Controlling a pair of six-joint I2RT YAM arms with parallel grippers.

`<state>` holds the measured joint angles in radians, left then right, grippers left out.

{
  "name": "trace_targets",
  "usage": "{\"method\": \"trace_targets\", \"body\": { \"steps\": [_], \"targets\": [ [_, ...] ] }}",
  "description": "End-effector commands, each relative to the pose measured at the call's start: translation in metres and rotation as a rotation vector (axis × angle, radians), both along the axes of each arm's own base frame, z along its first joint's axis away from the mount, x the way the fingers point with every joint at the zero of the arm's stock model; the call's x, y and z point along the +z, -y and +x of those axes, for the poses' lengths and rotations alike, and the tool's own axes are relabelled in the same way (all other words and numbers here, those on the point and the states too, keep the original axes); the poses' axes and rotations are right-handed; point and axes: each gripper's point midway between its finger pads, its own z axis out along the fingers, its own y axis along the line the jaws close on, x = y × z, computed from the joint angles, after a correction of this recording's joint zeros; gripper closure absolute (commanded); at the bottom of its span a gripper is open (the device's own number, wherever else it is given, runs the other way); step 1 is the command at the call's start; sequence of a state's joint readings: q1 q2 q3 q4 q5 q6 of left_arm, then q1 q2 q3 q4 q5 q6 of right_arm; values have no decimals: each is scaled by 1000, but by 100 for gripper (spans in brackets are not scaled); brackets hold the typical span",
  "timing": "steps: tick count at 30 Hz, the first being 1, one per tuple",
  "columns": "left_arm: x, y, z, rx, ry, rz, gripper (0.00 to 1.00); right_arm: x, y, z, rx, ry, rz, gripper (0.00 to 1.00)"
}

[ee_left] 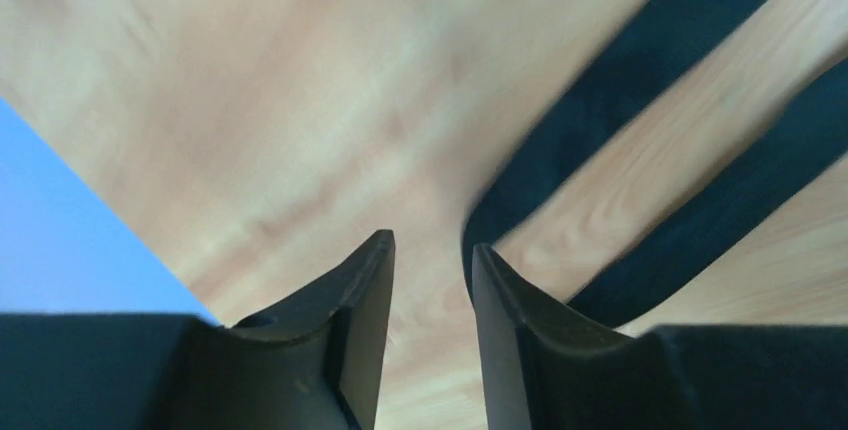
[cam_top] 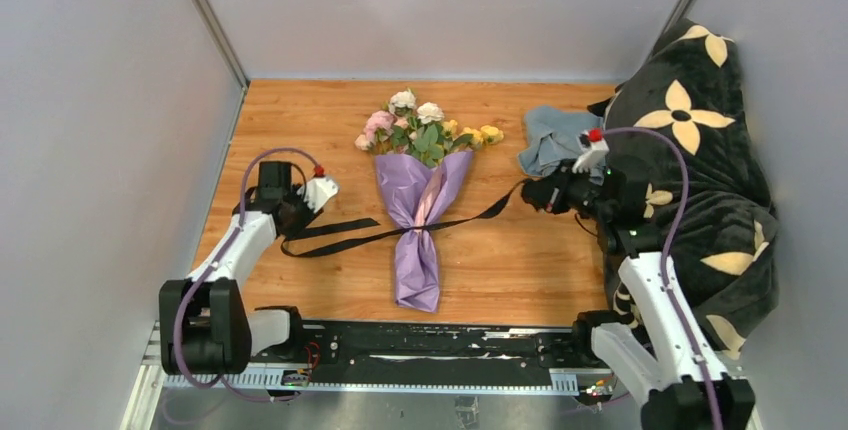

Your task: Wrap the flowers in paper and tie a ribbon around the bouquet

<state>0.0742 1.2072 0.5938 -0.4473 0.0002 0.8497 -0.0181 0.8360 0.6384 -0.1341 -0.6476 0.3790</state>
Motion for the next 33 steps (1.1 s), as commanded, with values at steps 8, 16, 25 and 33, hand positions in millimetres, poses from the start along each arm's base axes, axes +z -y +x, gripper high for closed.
{"method": "trace_targets", "body": {
  "steps": [8, 16, 25, 33],
  "targets": [
    [143, 269, 4, -728, 95, -475, 46, 163, -140, -34, 598, 388, 16, 100],
    [181, 331, 10, -848, 156, -708, 17, 245, -175, -64, 816, 593, 166, 100],
    [152, 345, -6, -920, 81, -803, 15, 257, -195, -67, 874, 630, 178, 100],
    [188, 367, 25, -795, 130, -902, 13, 236, -201, -67, 911, 590, 182, 100]
  ]
}}
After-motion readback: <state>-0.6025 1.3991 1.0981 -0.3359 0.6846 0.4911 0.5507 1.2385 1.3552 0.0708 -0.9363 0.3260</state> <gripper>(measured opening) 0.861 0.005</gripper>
